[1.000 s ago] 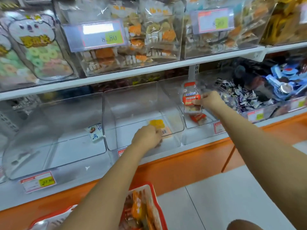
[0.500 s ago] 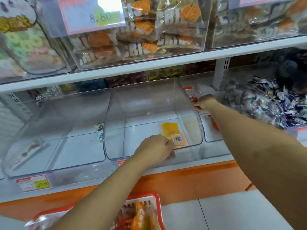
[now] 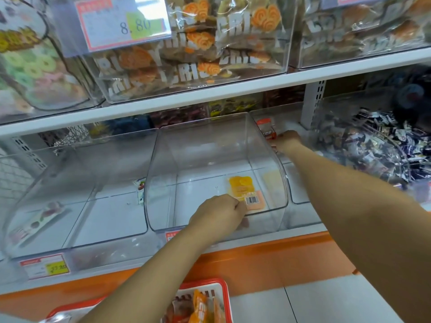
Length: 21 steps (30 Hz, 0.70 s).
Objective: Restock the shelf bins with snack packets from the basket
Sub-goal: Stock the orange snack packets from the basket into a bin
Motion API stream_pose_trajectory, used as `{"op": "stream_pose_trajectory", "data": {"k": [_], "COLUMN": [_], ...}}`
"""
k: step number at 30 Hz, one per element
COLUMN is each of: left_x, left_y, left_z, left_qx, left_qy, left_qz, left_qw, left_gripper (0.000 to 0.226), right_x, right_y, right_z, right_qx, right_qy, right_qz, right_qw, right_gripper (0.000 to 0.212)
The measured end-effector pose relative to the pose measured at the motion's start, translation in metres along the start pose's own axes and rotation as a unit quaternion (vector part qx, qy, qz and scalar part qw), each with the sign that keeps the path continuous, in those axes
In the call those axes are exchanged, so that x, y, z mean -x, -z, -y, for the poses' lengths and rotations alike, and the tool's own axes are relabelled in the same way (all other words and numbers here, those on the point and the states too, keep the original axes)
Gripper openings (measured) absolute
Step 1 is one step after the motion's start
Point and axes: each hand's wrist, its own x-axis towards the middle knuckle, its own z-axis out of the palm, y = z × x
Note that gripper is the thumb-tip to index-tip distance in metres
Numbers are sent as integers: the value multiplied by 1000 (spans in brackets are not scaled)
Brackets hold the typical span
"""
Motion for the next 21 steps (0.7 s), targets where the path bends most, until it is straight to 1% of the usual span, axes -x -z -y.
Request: {"op": "stream_pose_trajectory", "data": {"k": [2, 4, 6, 7, 8, 9, 10, 11, 12, 13, 14, 16, 18, 20, 21], "left_x": [-1, 0, 0, 1, 0, 0, -1, 0, -1, -1, -2, 0, 1, 3, 3], "left_y": [0, 0, 0, 1, 1, 2, 2, 3, 2, 2, 2, 2, 2, 3, 2], "left_z": [1, 0, 1, 0, 0, -1, -1, -2, -1, -1, -1, -2, -2, -3, -2], "left_qx": [3, 6, 9, 9, 9, 12, 15, 13, 12, 13, 16, 18, 23, 26, 27], "left_qy": [4, 6, 3, 4, 4, 2, 2, 5, 6, 4, 3, 5, 4, 6, 5], "left_qz": [2, 1, 1, 1, 2, 1, 2, 6, 7, 6, 4, 6, 5, 9, 9], "left_qw": [1000, 1000, 1000, 1000, 1000, 1000, 1000, 1000, 1000, 1000, 1000, 1000, 1000, 1000, 1000], "left_gripper": [47, 47, 48, 48, 48, 49, 49, 49, 48, 48, 48, 48, 48, 47, 47], "right_x": [4, 3, 1, 8, 10, 13, 14, 21, 27, 36, 40, 46, 53, 54, 53], "right_y": [3, 10, 21, 29, 35, 40, 43, 46, 46, 46, 45, 44, 47, 52, 54], "right_z": [3, 1, -5, -7, -10, -13, -16, -18, -21, -22, -25, -28, -25, -24, -26], "right_qx": [56, 144, 237, 234, 269, 278, 313, 345, 389, 415, 428, 429, 413, 366, 332], "right_qy": [18, 34, 44, 47, 45, 29, 2, -26, -50, -66, -61, -70, -83, -78, -76], "right_qz": [23, 45, 18, -3, 3, 24, 66, 106, 134, 149, 156, 162, 184, 201, 205], "right_qw": [998, 988, 970, 971, 962, 960, 947, 932, 910, 895, 888, 886, 888, 905, 918], "right_gripper": [37, 27, 22, 19, 13, 15, 30, 50, 66, 75, 78, 71, 53, 30, 22]}}
